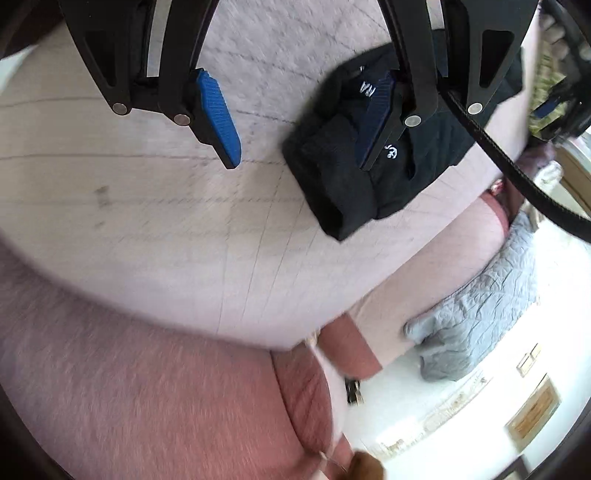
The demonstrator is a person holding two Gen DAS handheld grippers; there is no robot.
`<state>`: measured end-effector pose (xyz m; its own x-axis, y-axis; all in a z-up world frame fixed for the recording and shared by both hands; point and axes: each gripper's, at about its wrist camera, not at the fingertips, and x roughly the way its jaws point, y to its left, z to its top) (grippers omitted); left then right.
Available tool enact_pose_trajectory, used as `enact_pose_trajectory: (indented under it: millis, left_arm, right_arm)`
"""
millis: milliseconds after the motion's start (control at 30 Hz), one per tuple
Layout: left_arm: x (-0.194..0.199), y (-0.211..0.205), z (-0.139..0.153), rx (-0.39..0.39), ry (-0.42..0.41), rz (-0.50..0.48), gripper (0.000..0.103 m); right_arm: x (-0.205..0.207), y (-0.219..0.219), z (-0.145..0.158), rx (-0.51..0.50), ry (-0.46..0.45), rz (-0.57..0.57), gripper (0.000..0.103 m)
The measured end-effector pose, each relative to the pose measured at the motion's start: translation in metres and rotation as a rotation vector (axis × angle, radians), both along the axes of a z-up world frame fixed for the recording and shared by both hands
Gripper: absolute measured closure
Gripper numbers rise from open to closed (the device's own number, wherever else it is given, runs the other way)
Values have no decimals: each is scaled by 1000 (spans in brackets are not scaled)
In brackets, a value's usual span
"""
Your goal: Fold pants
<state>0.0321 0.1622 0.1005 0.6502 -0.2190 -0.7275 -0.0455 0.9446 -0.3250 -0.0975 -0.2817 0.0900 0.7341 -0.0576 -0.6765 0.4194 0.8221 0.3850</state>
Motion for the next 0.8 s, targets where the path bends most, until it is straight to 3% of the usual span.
enact_pose_trajectory:
  millis: [100,200,333,433,500,600,667,800]
  left_arm:
    - [-21,73,-24,1,59,186,35]
    - [-33,110,-56,-102,138,261,35]
    - [-40,117,-75,-172,151,235,35]
    - [-31,119,-78,-220,133,228,35]
    - [-28,130,-80,-299,126,243,35]
    - [-28,146,-86,-393,110,280,37]
    - [-28,151,-89,-419,102,293,44]
    - [-33,154,-91,-450,95,299,44]
  right_arm:
    - [-6,29,31,-67,-53,72,32]
    - [15,83,52,-63,-71,280,29]
    - [79,184,55,32,22,667,29]
    - [116,263,58,-13,77,879,29]
    - [139,320,62,-41,115,1019,29]
    - [174,391,58,11,203,1155,29]
    - [195,433,50,-10,257,1191,29]
    - [231,502,21,-90,394,1248,29]
